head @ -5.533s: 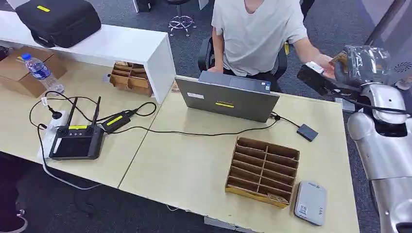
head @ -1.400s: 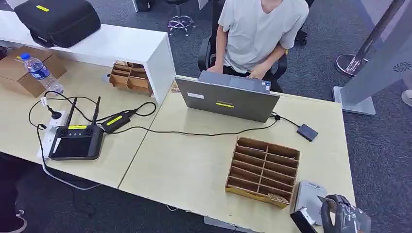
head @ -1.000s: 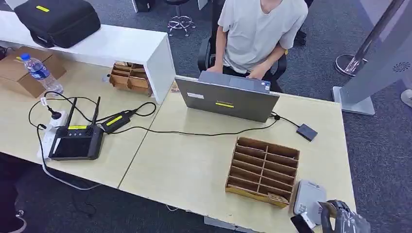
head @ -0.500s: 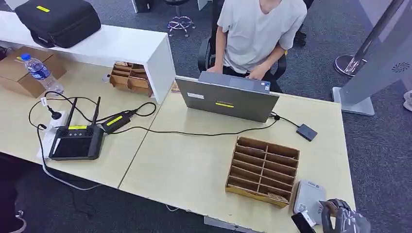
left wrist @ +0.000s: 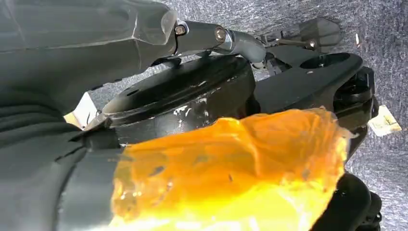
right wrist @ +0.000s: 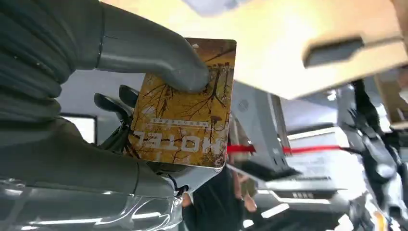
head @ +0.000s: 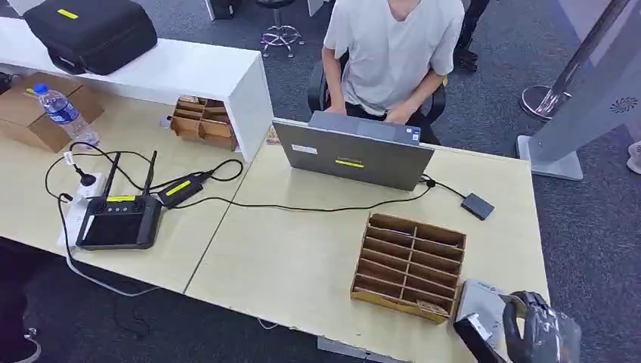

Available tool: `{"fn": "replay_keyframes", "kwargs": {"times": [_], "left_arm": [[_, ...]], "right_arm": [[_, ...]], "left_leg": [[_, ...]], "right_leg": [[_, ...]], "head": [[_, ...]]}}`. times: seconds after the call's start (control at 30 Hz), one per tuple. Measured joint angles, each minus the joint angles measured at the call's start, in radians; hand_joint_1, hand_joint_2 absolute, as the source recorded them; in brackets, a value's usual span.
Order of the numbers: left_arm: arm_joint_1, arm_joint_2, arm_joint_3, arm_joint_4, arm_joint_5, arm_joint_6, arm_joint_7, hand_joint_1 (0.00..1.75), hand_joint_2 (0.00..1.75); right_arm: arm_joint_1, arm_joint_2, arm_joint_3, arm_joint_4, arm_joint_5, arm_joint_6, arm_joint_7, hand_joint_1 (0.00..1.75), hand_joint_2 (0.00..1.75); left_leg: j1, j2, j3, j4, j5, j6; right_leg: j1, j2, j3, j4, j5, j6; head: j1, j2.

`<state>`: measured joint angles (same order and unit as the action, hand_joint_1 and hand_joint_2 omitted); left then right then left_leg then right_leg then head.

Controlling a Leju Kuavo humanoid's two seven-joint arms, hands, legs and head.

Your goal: Pass the card to the sensor for recognition and then transmit it.

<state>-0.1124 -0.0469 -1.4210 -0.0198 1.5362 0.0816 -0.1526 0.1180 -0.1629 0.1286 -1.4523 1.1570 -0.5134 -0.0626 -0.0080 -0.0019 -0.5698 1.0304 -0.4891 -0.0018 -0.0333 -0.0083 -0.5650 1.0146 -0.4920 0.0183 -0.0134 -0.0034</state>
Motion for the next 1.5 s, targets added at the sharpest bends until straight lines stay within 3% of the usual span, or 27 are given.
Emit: {"fn": "replay_keyframes", "kwargs": {"times": [0.3, 0.63, 0.77, 0.97, 1.13, 1.47, 1.5], "left_arm": [[-0.001, 0.0, 0.0, 0.0, -0.005, -0.003, 0.003, 0.0, 0.0], [-0.007, 0.0, 0.0, 0.0, -0.065, -0.007, 0.016, 0.0, 0.0], [-0.015, 0.001, 0.0, 0.0, -0.112, -0.01, 0.02, 0.0, 0.0], [-0.018, 0.004, 0.0, 0.0, -0.153, -0.018, 0.016, 0.0, 0.0], [-0.021, 0.01, 0.0, -0.001, -0.203, -0.03, 0.008, 0.0, 0.0], [-0.024, 0.019, 0.0, -0.011, -0.24, -0.046, -0.01, 0.0, 0.0], [-0.023, 0.021, 0.0, -0.011, -0.237, -0.051, -0.016, 0.0, 1.75]], "right_arm": [[-0.199, -0.055, -0.007, -0.126, 0.014, 0.029, -0.015, 1.75, 1.75], [-0.537, -0.093, 0.017, -0.054, 0.081, 0.16, 0.013, 1.75, 1.75], [-0.692, -0.094, 0.072, 0.066, 0.151, 0.196, 0.055, 1.75, 1.75], [-0.864, -0.085, 0.133, 0.259, 0.193, 0.211, 0.071, 1.75, 1.75], [-1.038, -0.036, 0.18, 0.468, 0.234, 0.225, 0.088, 1.75, 1.75], [-1.215, 0.053, 0.244, 0.737, 0.294, 0.246, 0.134, 1.75, 1.75], [-1.221, 0.058, 0.247, 0.753, 0.294, 0.243, 0.134, 0.0, 1.75]], "left_leg": [[0.0, 0.001, 0.0, 0.0, 0.0, 0.0], [0.0, 0.002, 0.0, 0.001, 0.001, 0.0], [0.0, 0.002, 0.0, 0.001, 0.002, -0.001], [0.0, -0.001, -0.002, 0.001, 0.003, -0.001], [0.0, -0.002, -0.002, 0.001, 0.004, -0.001], [0.001, -0.003, -0.003, 0.001, 0.005, -0.001], [0.001, -0.004, -0.003, 0.001, 0.005, -0.001]], "right_leg": [[0.0, 0.001, -0.001, 0.0, 0.001, 0.0], [0.0, 0.003, -0.001, 0.001, 0.002, 0.0], [0.0, 0.003, -0.001, 0.001, 0.003, 0.0], [0.0, 0.0, -0.002, 0.002, 0.003, 0.0], [0.0, 0.0, -0.003, 0.002, 0.003, 0.0], [0.001, -0.001, -0.004, 0.002, 0.003, 0.0], [0.001, -0.001, -0.004, 0.002, 0.003, 0.0]], "head": [[0.0, 0.0], [0.0, 0.0], [0.0, 0.0], [0.0, 0.0], [0.0, 0.0], [0.0, 0.0], [0.0, 0.0]]}}
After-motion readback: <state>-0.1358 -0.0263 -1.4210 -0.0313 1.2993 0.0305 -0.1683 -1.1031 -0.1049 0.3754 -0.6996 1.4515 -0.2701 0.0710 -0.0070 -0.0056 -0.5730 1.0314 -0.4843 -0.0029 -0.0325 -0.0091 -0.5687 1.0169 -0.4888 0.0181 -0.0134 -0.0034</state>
